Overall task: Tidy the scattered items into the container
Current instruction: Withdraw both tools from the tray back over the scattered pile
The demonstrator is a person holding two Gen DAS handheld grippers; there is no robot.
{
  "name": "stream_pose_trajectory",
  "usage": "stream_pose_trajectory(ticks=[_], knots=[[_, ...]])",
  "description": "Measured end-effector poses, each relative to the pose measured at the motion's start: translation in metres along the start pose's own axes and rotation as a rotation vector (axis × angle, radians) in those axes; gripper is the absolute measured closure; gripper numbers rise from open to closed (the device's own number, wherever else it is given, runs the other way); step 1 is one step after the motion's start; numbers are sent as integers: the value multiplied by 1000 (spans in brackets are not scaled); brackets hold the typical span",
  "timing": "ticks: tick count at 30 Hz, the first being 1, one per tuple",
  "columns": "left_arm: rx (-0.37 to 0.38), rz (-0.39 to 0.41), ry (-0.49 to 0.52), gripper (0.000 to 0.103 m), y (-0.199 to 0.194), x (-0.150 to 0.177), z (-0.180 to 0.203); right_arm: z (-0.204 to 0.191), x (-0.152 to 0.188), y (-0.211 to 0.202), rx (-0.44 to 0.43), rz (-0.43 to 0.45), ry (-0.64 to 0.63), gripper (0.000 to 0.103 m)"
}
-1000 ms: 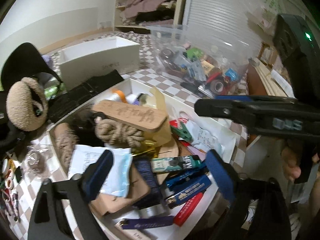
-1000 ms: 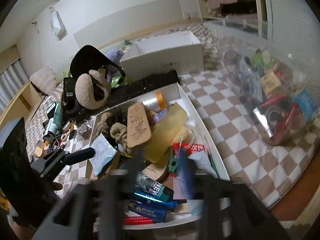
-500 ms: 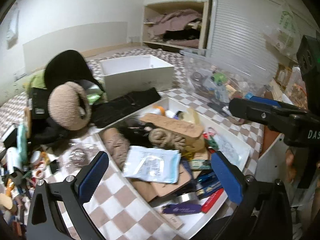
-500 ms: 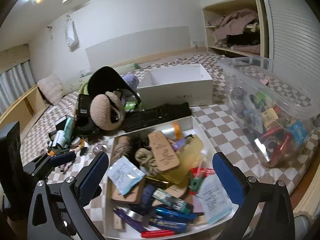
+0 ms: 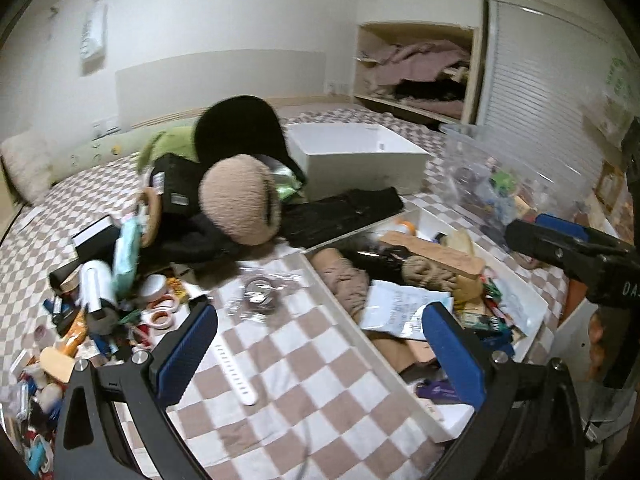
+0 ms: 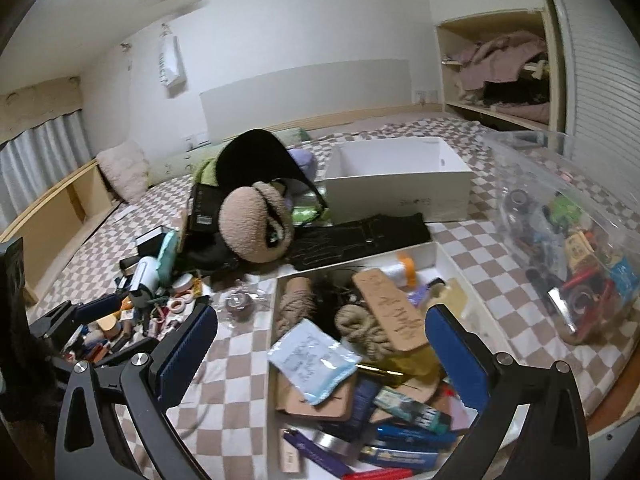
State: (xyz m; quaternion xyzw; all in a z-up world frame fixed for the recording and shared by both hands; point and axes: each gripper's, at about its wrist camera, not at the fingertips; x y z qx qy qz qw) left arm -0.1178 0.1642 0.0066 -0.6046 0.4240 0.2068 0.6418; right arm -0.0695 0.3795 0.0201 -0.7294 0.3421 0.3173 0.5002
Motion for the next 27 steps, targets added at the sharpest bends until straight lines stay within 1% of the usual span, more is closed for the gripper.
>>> stream_pose_trajectory(ticks=[5,9,13,18,22,25,27], knots=[[-47,14,-19,0,-4,7,-26,-24,2,14,-42,-5,-40,0],[-66,-2,-44,0,-4,14,-47,-45,6,27,-71,-29,-82,0],[-88,-17,-64,0,-3,22,-66,-61,13,40,-108,-52,-93,0],[-112,-36,-80,0,-3,36,-91,-78,24,57,-145,-88,-77,0],[-81,-74,-74,0,-2,50,-114,-85,35,70,-164,-114,-61,0],[-106,-112,-60,0,0,61,-133,-90,45,82,-173,-142,-47,0],[-106,-125,-60,1,-1,70,-147,-95,53,91,-178,-164,-46,0]])
Point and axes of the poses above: each gripper's, at about its wrist camera, not at the fingertips, and y roughly the way its jaws point, z to its right, x to its underside, and after that the axes turned 14 degrees about -x, right-handed
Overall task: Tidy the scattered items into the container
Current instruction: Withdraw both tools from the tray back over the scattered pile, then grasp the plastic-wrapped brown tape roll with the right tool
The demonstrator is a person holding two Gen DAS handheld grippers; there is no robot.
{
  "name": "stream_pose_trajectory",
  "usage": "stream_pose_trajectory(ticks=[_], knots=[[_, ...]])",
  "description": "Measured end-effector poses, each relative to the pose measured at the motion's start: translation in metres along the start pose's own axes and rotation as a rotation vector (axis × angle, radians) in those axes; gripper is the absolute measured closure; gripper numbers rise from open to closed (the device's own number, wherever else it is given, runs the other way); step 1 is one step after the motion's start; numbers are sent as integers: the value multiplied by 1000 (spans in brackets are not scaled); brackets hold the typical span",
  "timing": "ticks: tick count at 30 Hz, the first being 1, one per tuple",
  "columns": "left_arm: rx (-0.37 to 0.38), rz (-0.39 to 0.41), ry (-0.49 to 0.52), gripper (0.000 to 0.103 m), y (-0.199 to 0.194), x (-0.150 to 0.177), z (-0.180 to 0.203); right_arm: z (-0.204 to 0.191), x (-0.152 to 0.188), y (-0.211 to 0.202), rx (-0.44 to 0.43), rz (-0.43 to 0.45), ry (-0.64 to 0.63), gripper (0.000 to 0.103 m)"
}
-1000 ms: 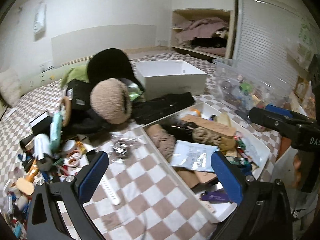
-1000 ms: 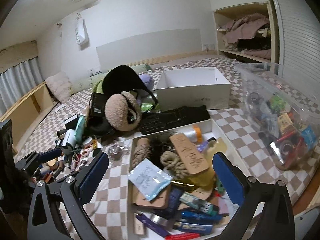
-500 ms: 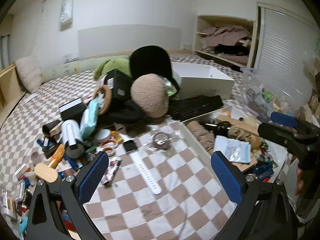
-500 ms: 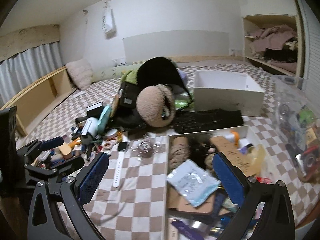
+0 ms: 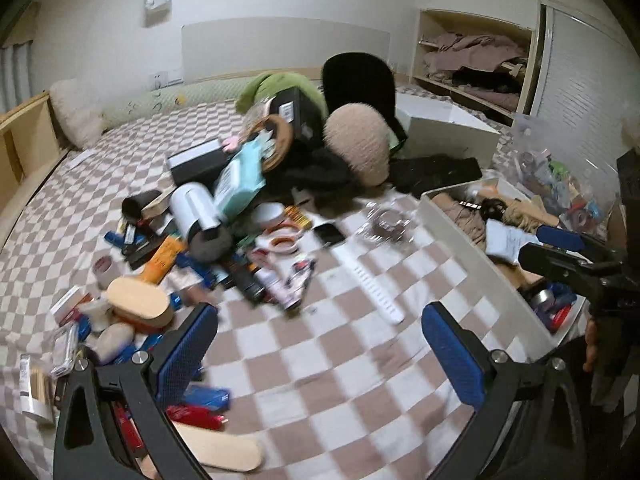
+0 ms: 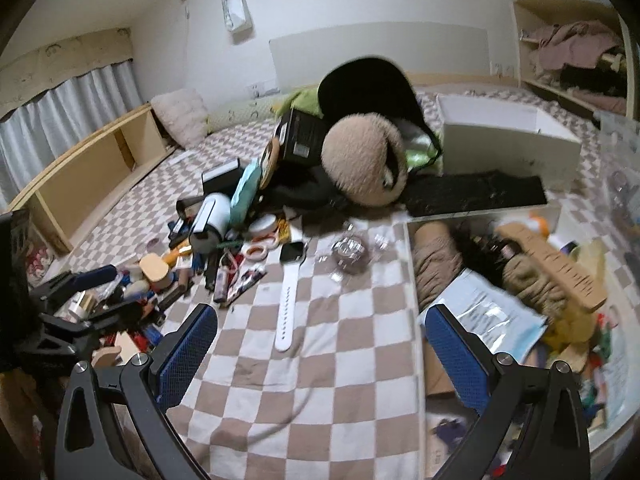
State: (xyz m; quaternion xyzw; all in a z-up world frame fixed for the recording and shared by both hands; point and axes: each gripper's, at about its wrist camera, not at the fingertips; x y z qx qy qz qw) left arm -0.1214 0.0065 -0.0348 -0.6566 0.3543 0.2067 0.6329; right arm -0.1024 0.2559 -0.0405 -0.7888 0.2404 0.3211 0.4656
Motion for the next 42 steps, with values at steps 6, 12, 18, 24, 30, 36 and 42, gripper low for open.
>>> stream_pose_trajectory(ticks=[6,12,18,24,30,36,42], knots=[[-41,-36,-43,2,8,17,-33,-15,15,32,-18,-68,-33,0],[-75,-33,-85,2,15,22,-46,-13,12,72,22,-75,-45,0],[-114,-30,-132,2,32,19,-52,2,-5,112,71,-81,-22,0],[-108,-76,-131,2,59,22,-46,19,-18,146,113,-101,-27,0],[-71,-104,-139,6,80,16,-38,37,-27,167,117,-120,-3,0],[-11,-110,-167,6,94,9,-33,52,-33,181,121,-140,6,8],[10,-128,-146,6,110,3,-19,52,-37,195,144,-162,-51,9]])
Point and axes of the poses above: each gripper's, at about its wrist camera, not at the fingertips, and y roughly the way its jaws point, z to its right, x to its underside, and after that the axes turned 14 degrees about -x, right-handed
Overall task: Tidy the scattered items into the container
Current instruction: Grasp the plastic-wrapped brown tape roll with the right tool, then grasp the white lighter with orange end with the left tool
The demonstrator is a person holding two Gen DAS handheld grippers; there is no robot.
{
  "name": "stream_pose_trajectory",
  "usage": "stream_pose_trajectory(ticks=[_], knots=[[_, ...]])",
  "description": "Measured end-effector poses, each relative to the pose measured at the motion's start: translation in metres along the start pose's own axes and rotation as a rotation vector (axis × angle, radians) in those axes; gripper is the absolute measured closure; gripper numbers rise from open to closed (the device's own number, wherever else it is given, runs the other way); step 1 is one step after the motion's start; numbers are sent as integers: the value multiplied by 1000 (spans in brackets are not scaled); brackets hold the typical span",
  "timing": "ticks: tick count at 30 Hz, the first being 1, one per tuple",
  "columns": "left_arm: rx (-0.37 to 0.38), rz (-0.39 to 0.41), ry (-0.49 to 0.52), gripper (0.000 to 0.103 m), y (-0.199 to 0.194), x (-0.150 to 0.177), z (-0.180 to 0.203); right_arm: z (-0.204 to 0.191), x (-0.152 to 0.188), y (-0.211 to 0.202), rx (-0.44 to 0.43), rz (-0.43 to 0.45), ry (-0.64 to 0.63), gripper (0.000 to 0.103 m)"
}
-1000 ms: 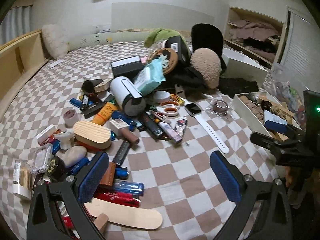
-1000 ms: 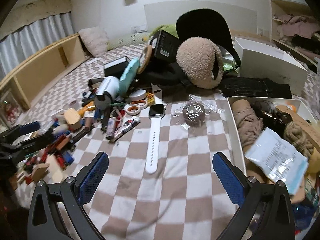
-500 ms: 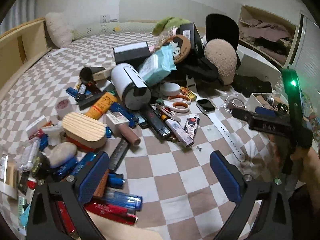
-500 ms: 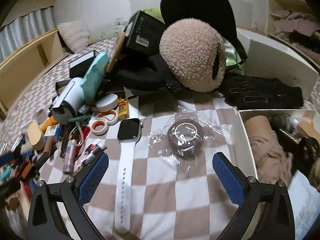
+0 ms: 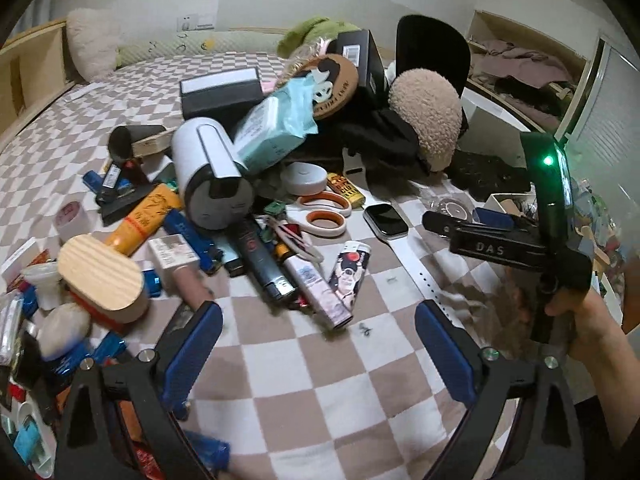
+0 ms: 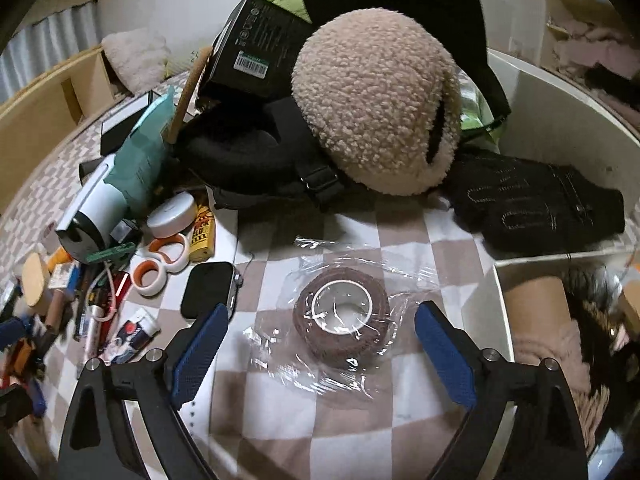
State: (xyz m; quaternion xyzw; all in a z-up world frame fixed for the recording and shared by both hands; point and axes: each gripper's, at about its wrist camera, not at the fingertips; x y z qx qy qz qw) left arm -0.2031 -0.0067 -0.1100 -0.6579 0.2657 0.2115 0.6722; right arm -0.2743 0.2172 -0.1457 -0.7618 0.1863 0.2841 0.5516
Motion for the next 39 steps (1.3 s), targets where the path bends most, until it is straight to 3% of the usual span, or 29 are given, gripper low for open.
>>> stream_pose_trajectory(ticks=[2,3,4,8,14,16,26,28,39], knots=[[4,-15,2,11,7,-2,5,-2,0,4,23,-8,-19,13],[11,-29,1,21,11,-2,7,-2,0,5,42,-12,-27,17],[18,-42,-1,24,16,-3,9,-1,0,5,58,-14,-34,20],[24,-64,9,25,23,-2,17,0,0,6,96,-22,-55,31],[4,-105,4,34,37,-1,19,-2,3,8,129,-34,-76,35],[4,-118,1,47,42,0,18,0,3,5,122,-33,-68,38],[0,-142,7,58,53,2,10,-1,8,-5,102,-35,-56,46],[10,-141,11,70,50,3,10,0,11,-10,86,-38,-47,46],[-2,-135,13,79,34,15,8,-4,26,-35,-11,-55,-21,47]])
Point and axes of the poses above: each gripper's, at about its wrist camera, not at the fingertips, and y roughly the way its jaws point, z to its right, x to its underside, and after that the axes turned 14 degrees about -x, right-handed
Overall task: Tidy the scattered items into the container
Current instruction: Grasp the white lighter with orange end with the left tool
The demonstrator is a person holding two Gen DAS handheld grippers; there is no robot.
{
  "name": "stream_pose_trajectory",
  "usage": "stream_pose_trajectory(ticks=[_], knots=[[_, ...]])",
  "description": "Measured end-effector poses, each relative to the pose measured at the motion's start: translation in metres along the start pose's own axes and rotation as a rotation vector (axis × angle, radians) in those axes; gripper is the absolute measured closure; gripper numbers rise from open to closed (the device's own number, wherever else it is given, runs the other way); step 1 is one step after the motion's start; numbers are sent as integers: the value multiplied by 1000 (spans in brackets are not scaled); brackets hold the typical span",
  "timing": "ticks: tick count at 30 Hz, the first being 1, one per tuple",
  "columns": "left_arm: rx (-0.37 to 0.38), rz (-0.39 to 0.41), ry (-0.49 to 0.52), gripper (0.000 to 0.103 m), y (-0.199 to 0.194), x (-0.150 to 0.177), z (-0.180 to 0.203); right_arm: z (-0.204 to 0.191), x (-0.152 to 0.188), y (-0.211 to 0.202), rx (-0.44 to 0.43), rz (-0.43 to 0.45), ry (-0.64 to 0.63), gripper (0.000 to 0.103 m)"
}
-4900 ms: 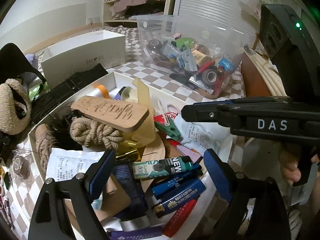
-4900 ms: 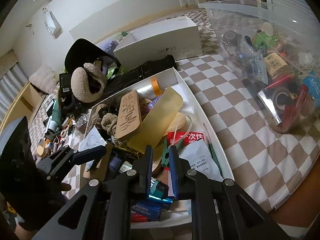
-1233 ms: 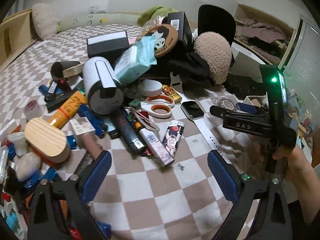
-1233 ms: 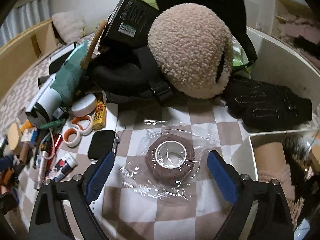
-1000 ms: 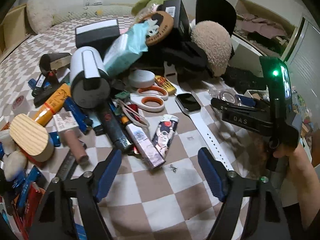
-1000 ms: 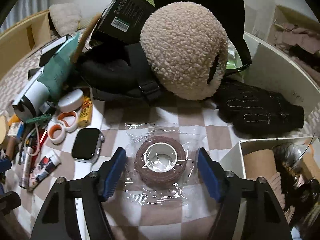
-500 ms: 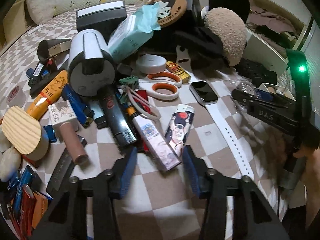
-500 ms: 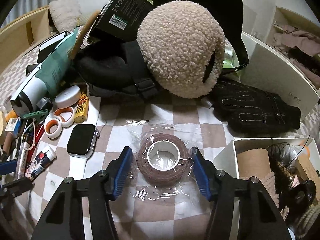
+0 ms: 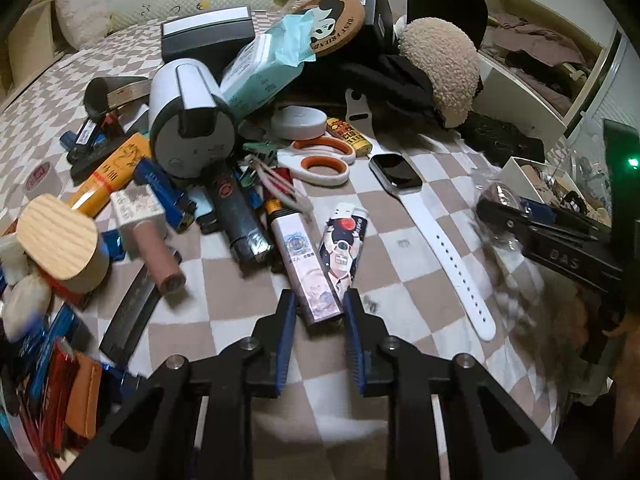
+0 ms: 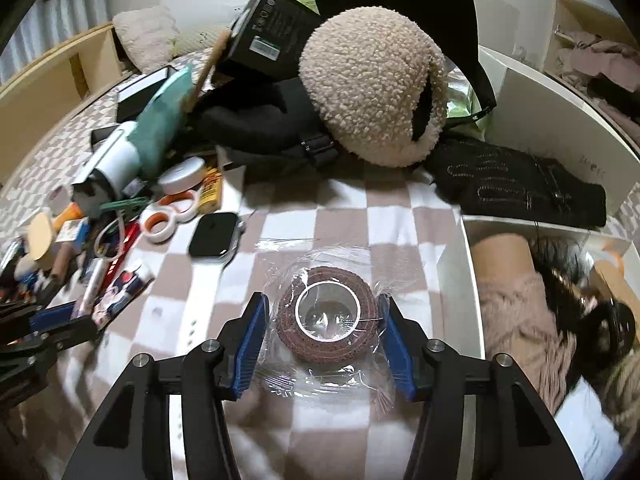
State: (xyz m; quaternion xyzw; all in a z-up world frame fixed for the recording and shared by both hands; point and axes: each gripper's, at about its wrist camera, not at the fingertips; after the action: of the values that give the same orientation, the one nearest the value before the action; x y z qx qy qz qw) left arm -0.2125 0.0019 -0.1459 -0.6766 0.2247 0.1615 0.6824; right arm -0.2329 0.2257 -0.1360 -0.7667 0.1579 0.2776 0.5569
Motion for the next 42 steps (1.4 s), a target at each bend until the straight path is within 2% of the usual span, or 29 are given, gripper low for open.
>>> stream_pose_trajectory(ticks=[7,16,25,30,32,33,34,37,42], knots=[[-15,-8,-1,82,-14,21,-6,-6,12,-15,-89,-9,29,47],[-6,-5,-22,82,-40,50,-5,-13,50,-46,-158,-20,61,47],[37,-17,-20,82,-68,90,16,-14,66,-58,-189,-26,90,47],[-5,-23,-7,82,-65,97,20,-11,65,-58,-194,-19,105,47],[-9,-16,-19,73,-64,95,18,-10,65,-59,-197,-19,110,47],[-6,-11,-33,56,-63,93,16,-10,65,-58,-199,-18,112,47],[-1,-5,-47,48,-62,91,14,-9,65,-58,-200,-19,114,47],[3,7,-52,48,-57,83,15,-10,64,-56,-207,-25,116,47],[72,19,12,48,-51,75,37,-7,64,-56,-216,-26,131,47]])
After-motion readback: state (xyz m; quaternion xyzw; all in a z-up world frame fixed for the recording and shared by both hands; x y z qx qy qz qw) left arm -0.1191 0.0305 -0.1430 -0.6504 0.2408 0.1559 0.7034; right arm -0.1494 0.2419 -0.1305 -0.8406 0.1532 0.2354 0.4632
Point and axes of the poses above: each gripper's, at about its wrist camera, not at the fingertips, and y roughly the way its jaws point, z to its right, x to its underside, and after that the axes turned 14 degrees about -x, right-handed
